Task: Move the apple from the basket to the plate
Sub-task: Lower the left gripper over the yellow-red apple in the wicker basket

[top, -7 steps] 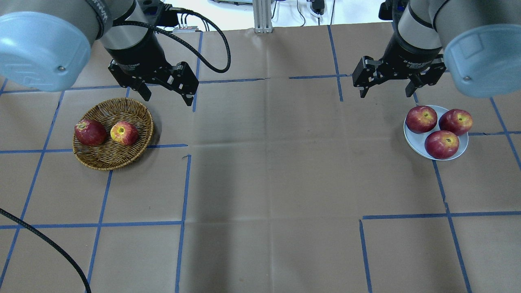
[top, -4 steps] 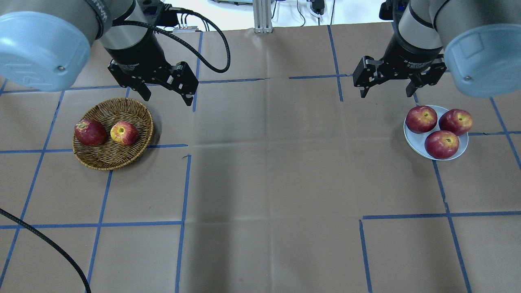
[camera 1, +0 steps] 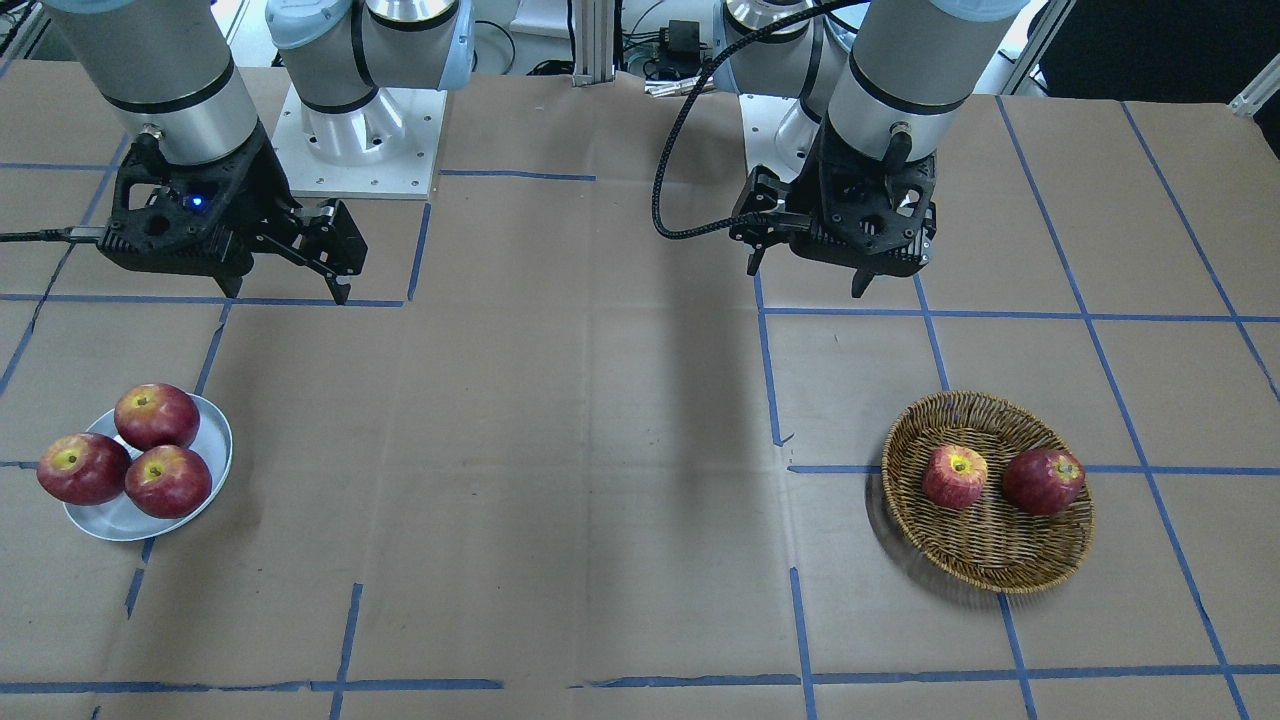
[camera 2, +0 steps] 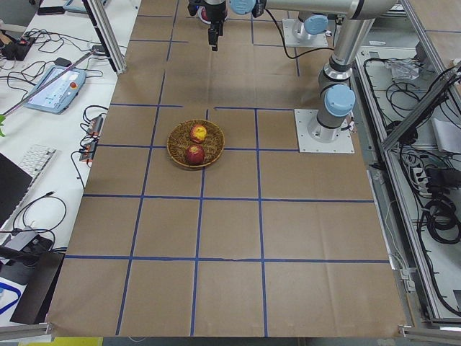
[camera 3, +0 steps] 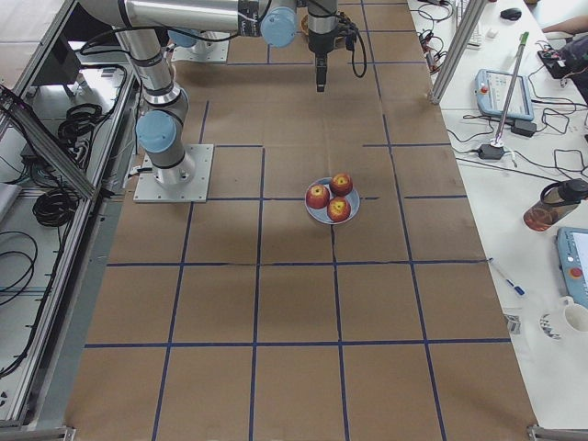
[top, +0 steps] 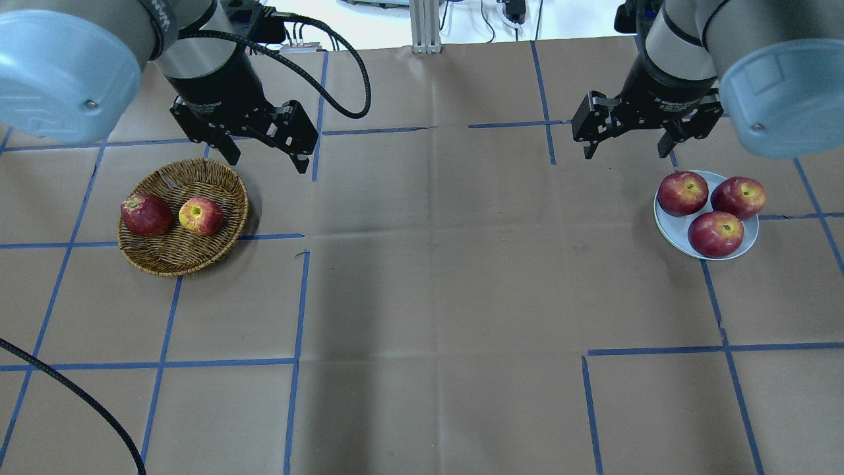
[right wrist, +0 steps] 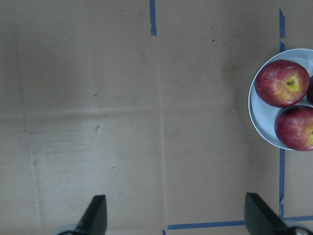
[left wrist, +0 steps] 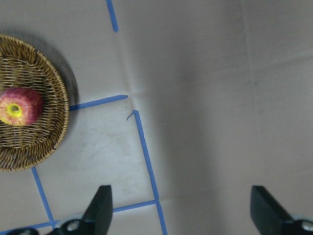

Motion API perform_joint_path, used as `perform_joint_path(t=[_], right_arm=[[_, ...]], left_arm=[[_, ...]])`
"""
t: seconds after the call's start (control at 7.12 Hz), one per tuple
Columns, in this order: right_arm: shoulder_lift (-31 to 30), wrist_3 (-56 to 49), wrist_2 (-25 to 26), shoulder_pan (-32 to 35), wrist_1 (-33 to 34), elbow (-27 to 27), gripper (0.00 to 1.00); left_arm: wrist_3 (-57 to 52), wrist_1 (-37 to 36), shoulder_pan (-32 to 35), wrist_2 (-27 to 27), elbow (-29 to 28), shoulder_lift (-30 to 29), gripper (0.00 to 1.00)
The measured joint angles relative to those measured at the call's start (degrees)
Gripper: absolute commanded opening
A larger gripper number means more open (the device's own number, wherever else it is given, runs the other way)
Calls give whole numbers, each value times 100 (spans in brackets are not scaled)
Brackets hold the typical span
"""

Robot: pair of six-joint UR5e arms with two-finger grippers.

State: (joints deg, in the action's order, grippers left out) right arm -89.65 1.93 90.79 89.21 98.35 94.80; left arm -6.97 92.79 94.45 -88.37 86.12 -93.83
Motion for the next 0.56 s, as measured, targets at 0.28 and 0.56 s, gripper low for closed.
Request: perform_joint_path(t=[0.28,0.56], right_arm=[[0,0,0,0,0,-2,100],[0,0,0,0,0,0,100]], left_arm=[[40,144,-142,-15,-75,6,99],[68,145,-287,-8,-10,-6,99]])
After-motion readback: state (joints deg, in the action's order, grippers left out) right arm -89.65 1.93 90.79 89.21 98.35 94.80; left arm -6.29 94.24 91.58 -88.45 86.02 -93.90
